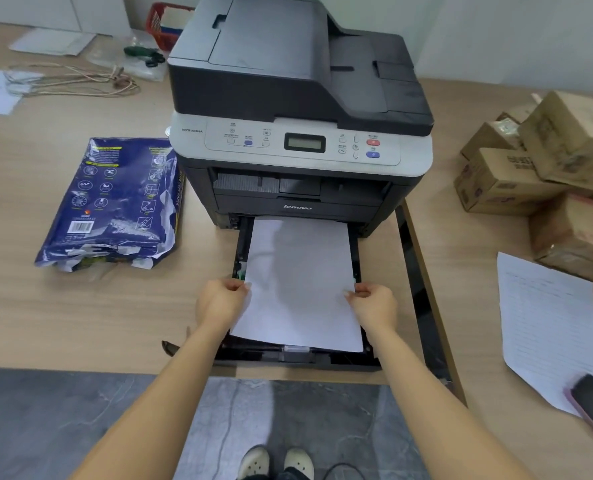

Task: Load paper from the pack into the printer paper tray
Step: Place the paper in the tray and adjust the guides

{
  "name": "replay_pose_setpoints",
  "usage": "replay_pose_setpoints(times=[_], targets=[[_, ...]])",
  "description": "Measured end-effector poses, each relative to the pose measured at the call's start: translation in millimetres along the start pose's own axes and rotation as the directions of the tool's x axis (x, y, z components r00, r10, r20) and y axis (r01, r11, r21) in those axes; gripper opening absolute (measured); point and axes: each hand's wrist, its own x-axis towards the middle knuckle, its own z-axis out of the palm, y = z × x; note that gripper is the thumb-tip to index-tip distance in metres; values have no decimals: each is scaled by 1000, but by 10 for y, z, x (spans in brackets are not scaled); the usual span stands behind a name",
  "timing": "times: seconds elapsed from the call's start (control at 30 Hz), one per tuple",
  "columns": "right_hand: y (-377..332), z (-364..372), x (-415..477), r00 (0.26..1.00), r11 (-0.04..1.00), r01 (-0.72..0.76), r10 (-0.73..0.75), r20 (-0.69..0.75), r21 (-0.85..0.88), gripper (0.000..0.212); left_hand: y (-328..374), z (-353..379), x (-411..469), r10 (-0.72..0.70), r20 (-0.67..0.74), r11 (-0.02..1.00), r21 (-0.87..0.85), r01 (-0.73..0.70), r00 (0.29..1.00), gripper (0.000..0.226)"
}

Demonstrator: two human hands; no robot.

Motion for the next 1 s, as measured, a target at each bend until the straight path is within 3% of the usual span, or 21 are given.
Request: replay_pose_setpoints(times=[0.2, 0.33, 0.43, 0.57, 0.77, 1.0], targets=[[-1, 166, -68, 989, 989, 61, -78, -122, -136, 29, -150, 37, 47, 111, -53, 975, 198, -98, 992, 28], [17, 224, -65, 972, 960, 117, -163, -170, -254, 27, -134, 52, 8, 141, -7, 948, 290, -133, 990, 37], [90, 198, -81, 967, 938, 168, -216, -132, -304, 34, -145, 41, -66, 190, 70, 923, 329, -202, 979, 57], [125, 158, -137, 970, 943, 221, -240, -46, -250, 50, -176, -16, -124, 230, 110, 918, 305, -253, 967, 71], [155, 93, -172, 979, 952, 201, -200, 31, -232, 69, -212, -89, -166, 195, 235, 912, 313, -264, 952, 74], [206, 18, -208, 971, 899, 238, -216, 99, -368, 86, -257, -127, -179, 143, 140, 911, 368, -186, 980, 60]])
